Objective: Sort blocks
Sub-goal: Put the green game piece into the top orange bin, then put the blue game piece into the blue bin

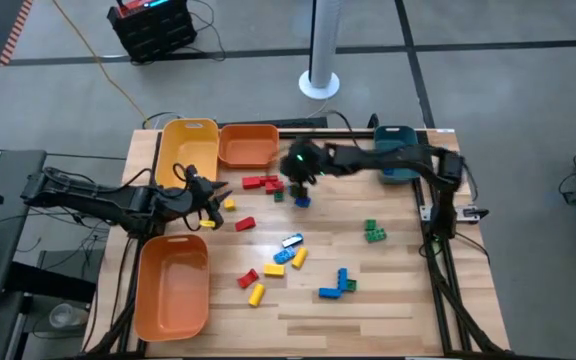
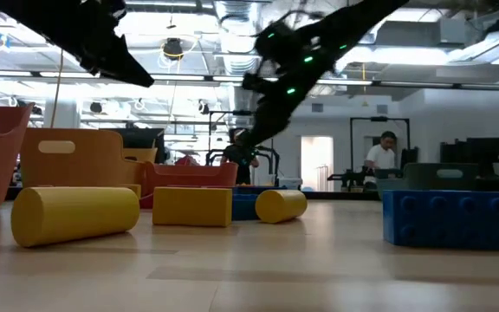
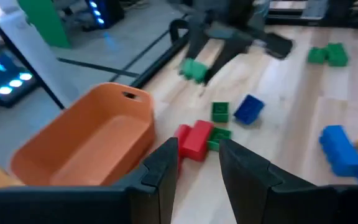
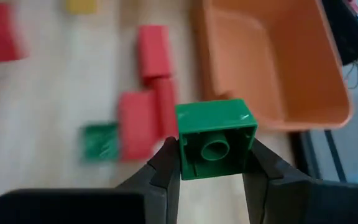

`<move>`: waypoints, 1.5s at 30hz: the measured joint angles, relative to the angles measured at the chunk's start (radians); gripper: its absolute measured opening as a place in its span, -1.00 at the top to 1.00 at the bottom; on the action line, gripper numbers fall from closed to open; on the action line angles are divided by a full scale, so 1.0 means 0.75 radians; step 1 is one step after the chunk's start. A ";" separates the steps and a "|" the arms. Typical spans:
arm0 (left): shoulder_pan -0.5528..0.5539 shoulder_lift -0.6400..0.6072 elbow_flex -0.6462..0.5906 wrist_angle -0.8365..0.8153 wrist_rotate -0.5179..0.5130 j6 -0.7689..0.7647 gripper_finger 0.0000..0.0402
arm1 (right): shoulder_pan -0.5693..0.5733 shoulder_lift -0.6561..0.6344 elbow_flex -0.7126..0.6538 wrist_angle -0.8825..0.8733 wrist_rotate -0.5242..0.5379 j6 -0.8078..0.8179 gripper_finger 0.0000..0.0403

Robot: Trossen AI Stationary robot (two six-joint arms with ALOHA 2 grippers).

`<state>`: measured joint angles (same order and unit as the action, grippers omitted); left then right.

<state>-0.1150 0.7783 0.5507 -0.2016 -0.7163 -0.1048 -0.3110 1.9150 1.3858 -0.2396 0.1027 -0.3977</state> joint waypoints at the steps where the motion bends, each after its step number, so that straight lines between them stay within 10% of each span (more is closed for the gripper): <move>1: 0.000 0.000 0.000 0.006 -0.017 0.028 0.44 | -0.014 0.049 0.071 -0.016 0.000 0.002 0.41; 11: 0.147 -0.007 0.022 0.055 -0.061 0.375 0.44 | -0.077 0.444 0.733 -0.305 -0.010 0.075 0.41; 20: 0.478 -0.023 0.022 0.161 0.430 0.585 0.44 | -0.156 0.707 1.207 -0.605 -0.028 0.069 0.22; 28: 0.689 -0.023 0.022 0.173 0.652 0.622 0.44 | -0.182 0.713 1.263 -0.665 -0.104 0.066 -0.26; 45: 0.720 -0.064 0.043 0.135 0.704 0.479 0.44 | -0.150 0.478 1.264 -1.074 -0.104 0.205 -0.29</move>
<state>0.4248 0.7303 0.5827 -0.1001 -0.1881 0.2545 -0.4233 2.2738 2.3336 -1.0452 0.0248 -0.2440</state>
